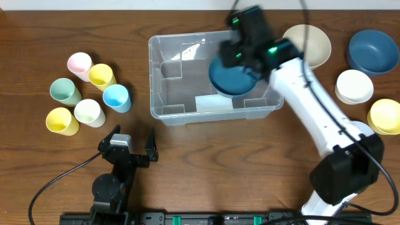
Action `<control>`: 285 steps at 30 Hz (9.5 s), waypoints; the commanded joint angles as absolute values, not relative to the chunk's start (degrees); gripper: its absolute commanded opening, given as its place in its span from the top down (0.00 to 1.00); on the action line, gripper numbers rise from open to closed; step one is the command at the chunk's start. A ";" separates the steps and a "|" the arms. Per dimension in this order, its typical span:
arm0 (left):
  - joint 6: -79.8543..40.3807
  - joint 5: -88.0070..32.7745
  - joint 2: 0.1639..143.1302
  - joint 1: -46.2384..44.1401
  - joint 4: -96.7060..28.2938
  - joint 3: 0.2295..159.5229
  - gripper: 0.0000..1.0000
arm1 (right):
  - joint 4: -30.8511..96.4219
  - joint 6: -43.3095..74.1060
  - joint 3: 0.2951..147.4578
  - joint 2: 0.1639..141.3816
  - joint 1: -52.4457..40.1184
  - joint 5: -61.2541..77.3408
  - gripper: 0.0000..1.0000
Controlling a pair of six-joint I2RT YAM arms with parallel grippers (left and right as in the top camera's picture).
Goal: Pack container
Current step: 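Move the right gripper to the beige bowl and grasp its rim, then lift the beige bowl and place it into the teal bowl in the bin, then move the right gripper to the second dark teal bowl and grasp it, then stack the second teal bowl onto the beige bowl in the bin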
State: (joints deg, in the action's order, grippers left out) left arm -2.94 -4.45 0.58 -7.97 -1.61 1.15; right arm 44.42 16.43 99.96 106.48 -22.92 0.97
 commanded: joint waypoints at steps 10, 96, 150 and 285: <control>-2.57 -5.10 0.23 -7.73 -3.64 0.23 0.02 | 51.03 32.42 101.38 109.27 -1.80 -8.10 0.44; -2.57 -5.10 0.23 -7.73 -3.62 0.23 0.02 | 55.72 27.44 101.41 106.48 -16.53 0.58 0.99; -2.59 -5.10 0.23 -7.73 -3.62 0.23 0.02 | 53.69 31.40 105.21 113.14 29.54 -4.29 0.50; -2.57 -5.10 0.23 -7.73 -3.62 0.23 0.02 | 67.18 24.45 102.10 100.47 2.07 -1.34 0.08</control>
State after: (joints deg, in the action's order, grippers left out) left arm -2.92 -4.47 0.58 -7.97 -1.63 1.15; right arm 65.63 22.02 102.72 99.77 -1.76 1.87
